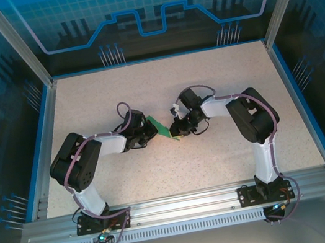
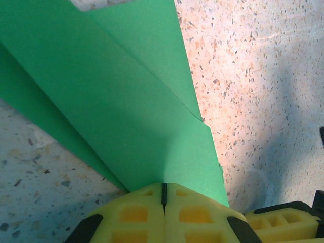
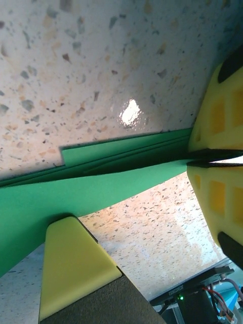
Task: Fold a paper plane with a square sheet of paper (pick it up from the middle)
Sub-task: Fold the wing for the fifth time at the center of the table.
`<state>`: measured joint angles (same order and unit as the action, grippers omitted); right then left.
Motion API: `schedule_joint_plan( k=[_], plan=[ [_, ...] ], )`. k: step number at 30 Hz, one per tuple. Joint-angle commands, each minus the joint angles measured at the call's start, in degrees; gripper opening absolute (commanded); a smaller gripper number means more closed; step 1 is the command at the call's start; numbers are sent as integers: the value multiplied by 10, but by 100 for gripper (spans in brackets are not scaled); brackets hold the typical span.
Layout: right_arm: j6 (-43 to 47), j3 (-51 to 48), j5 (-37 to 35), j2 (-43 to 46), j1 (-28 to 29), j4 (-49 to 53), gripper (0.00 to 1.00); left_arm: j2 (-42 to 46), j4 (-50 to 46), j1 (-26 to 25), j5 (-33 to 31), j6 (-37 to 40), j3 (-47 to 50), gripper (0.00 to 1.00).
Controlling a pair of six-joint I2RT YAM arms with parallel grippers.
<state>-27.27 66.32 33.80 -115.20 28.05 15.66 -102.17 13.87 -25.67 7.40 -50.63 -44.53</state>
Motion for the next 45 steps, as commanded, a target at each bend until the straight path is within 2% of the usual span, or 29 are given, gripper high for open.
schedule_joint_plan(
  k=[1, 4, 9, 13, 19, 22, 25, 28, 33, 40, 45],
  plan=[
    [14, -15, -27, 1, -15, 54, 10, -22, -37, 3, -9, 9, -2, 4],
    [15, -17, -26, 7, -19, 56, 10, -22, -38, 3, -9, 9, -2, 4],
    [26, -22, -25, 33, -19, 74, 15, -21, -38, 4, -9, 10, -2, 4],
    [30, -34, -30, 34, -21, 76, 14, -21, -39, 3, -9, 10, -3, 4],
    [26, -33, -48, 15, -21, 81, 7, -22, -39, 3, -9, 10, -3, 4],
    [25, -29, -56, 25, -21, 83, 7, -23, -41, 3, -9, 10, -4, 4],
    [19, -31, -53, 61, -20, 68, 12, -23, -49, 3, -9, 9, -9, 4],
    [15, -23, -74, 95, -8, 68, 14, -25, -62, 3, -10, 8, -16, 4],
    [4, 2, -149, 115, 32, 77, 14, -27, -88, 3, -12, 7, -29, 4],
    [-2, 55, -140, 62, 67, 84, 14, -35, -108, 3, -12, 5, -41, 4],
    [-3, 90, -134, 18, 72, 101, 13, -37, -117, 2, -11, 5, -47, 4]
  ],
)
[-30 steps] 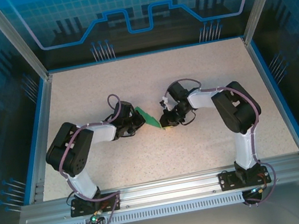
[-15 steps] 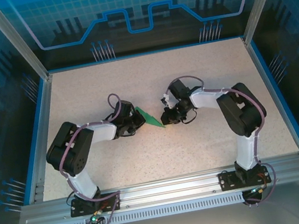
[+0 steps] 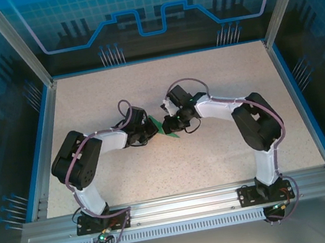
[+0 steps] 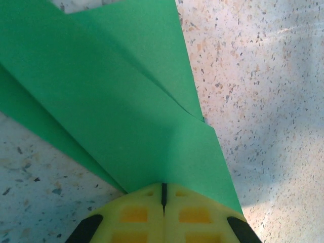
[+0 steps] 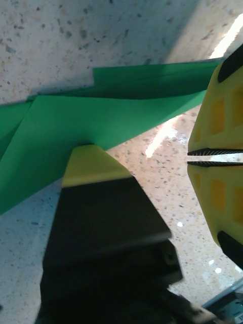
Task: Fold a paper plane with a square sheet of paper (pick it up from the middle)
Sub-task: Fold the wing for the fifth time at the center of the table.
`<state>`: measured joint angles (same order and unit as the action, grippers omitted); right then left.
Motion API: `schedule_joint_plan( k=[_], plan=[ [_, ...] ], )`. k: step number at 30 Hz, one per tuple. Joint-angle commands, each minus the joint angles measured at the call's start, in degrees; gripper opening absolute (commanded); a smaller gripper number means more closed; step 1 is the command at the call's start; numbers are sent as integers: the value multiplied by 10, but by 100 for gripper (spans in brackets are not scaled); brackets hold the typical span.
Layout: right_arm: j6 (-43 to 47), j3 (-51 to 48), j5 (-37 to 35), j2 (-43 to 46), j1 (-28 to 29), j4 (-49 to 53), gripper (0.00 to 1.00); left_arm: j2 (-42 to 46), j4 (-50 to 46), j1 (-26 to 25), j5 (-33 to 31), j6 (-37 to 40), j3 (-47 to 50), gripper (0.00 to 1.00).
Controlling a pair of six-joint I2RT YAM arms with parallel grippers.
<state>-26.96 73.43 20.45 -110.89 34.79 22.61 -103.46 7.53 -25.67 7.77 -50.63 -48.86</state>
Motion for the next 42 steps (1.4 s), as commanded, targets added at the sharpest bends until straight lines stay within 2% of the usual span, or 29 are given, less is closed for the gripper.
schedule_joint_plan(
  k=[1, 10, 24, 38, 42],
  plan=[
    [-6, 23, -2, -33, 5, 36, 13, -24, -54, 2, -16, 6, -4, 4],
    [-5, 7, -24, -48, -12, 54, 11, -24, -59, 3, -17, 6, -5, 4],
    [6, -64, -10, -34, -48, 46, 10, -31, -65, 2, -21, 7, -11, 4],
    [29, -158, 26, 11, -86, 45, 8, -33, -71, 2, -23, 8, -14, 3],
    [30, -170, 35, 58, -96, 42, 8, -31, -72, 2, -22, 9, -13, 3]
  ],
)
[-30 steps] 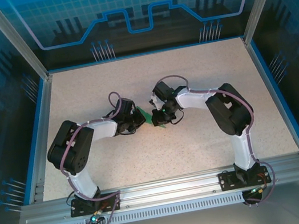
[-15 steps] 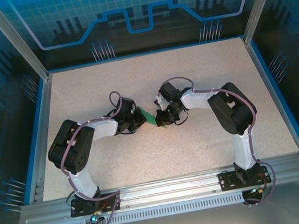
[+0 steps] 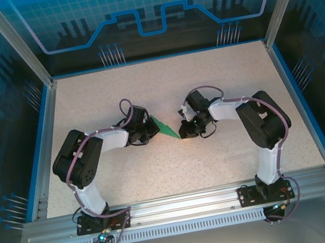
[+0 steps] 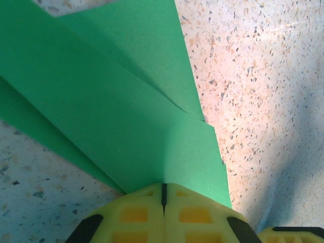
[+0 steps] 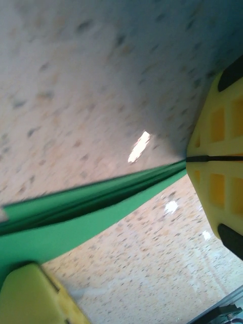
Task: Fold a paper plane with a square sheet of paper (pick it up from the middle)
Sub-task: Fold the wing for the fifth time at the center of the table.
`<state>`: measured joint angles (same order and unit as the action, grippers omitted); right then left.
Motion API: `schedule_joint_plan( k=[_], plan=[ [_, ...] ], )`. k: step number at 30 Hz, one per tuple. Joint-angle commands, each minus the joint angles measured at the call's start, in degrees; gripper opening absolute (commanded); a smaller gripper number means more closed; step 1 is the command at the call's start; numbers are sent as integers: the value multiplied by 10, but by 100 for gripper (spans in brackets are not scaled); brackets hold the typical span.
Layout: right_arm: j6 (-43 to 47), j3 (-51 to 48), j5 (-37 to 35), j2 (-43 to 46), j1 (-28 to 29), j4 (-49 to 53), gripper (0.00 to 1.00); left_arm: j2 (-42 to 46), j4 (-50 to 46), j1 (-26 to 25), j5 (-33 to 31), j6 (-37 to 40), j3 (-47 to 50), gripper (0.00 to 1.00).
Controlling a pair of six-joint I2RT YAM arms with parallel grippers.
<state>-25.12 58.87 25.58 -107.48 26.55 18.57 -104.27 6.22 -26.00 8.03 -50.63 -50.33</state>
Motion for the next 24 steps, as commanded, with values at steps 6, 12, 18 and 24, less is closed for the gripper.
schedule_joint_plan(
  k=[6, 12, 18, 24],
  plan=[
    [7, 29, -7, 61, 11, 80, 9, -21, -57, 6, -22, 10, 0, 4],
    [-5, 107, 6, -6, 40, 74, 9, -23, -57, 6, -18, 11, -3, 3],
    [-3, 149, 9, -70, 47, 85, 9, -23, -60, 5, -16, 13, -9, 4],
    [1, 134, -11, -89, 40, 92, 9, -22, -62, 5, -15, 16, -12, 4]
  ],
)
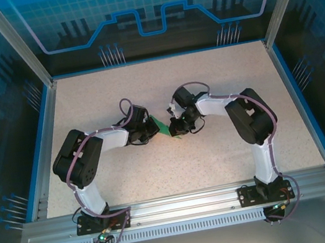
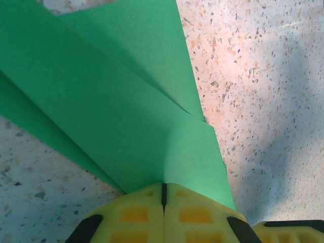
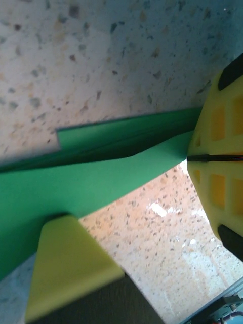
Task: Fold a paper plane with a square sheet of paper (pick it up from the middle)
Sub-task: Fold the wing for the fifth time at the center of the table.
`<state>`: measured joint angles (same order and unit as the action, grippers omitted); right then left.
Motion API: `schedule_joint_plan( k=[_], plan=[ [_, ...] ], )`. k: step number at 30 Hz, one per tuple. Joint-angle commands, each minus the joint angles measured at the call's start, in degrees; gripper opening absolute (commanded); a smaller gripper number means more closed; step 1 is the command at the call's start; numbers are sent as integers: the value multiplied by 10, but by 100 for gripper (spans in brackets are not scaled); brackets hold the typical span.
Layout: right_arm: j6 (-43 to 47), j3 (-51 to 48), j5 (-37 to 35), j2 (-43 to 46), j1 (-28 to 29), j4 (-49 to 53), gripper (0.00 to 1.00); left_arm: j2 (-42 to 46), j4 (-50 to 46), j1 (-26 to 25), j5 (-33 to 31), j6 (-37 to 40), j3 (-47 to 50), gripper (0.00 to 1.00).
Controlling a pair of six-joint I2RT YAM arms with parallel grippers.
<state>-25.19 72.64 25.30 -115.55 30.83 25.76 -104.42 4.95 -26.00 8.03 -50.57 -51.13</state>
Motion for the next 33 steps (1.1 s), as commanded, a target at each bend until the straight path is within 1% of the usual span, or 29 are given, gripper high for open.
schedule_joint_plan(
  k=[1, 8, 13, 21, 27, 33],
  plan=[
    [2, -7, -11, -9, -4, 20, 8, -20, -50, 6, -16, 16, -5, 4],
    [8, -48, -18, -12, -17, 20, 8, -18, -59, 13, -21, 42, -18, 4],
    [5, -67, -19, -25, -26, 20, 7, -18, -60, 24, -17, 81, -32, 5],
    [4, -82, -21, -28, -32, 17, 6, -27, -98, 45, -14, 147, -66, 9],
    [5, -84, -21, -28, -34, 18, 5, -35, -113, 65, -18, 171, -75, 9],
    [5, -85, -22, -29, -35, 18, 5, -28, -117, 86, -23, 170, -64, 9]
  ],
)
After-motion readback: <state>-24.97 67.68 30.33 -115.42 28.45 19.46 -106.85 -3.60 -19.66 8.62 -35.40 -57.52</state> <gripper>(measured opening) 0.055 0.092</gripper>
